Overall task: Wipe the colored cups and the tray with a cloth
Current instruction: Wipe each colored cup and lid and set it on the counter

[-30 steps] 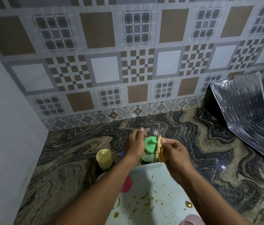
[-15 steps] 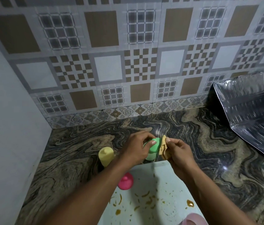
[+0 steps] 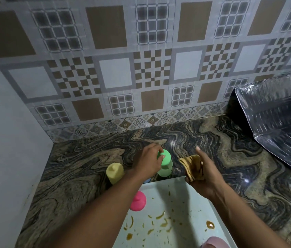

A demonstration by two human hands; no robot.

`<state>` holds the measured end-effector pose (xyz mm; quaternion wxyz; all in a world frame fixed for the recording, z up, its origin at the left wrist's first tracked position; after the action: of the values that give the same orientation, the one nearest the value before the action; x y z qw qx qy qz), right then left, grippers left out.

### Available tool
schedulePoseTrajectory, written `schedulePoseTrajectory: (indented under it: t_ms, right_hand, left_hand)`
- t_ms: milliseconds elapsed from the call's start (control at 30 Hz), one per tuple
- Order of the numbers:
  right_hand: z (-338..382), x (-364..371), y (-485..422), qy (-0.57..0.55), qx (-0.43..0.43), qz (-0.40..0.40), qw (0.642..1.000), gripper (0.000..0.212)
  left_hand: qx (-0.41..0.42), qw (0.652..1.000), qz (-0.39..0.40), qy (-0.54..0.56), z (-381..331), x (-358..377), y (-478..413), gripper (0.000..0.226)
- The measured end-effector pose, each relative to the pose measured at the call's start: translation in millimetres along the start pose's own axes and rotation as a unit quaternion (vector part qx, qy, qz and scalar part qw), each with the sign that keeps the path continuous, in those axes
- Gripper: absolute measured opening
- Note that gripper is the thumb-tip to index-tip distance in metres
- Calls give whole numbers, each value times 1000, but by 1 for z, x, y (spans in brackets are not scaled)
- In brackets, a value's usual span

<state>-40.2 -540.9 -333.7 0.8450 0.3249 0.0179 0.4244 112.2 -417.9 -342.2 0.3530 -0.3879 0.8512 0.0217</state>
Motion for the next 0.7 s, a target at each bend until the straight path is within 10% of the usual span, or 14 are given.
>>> schedulePoseTrajectory:
  t_ms: [700]
  right_hand:
    - [-22, -16, -30, 0, 24, -18, 1000, 28]
  left_hand:
    - [-118, 986, 109, -53, 12, 21, -18, 21]
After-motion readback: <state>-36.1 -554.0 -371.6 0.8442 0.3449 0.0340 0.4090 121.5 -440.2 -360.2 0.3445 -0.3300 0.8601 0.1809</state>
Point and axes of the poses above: each hand's wrist, its own y-axis away from the middle knuckle, its own x-axis out of the palm, z = x × y, the point moved 3 cm from there along -y, towards the middle knuckle, and after that the axes turned 15 degrees about y, right-handed, at the moved point
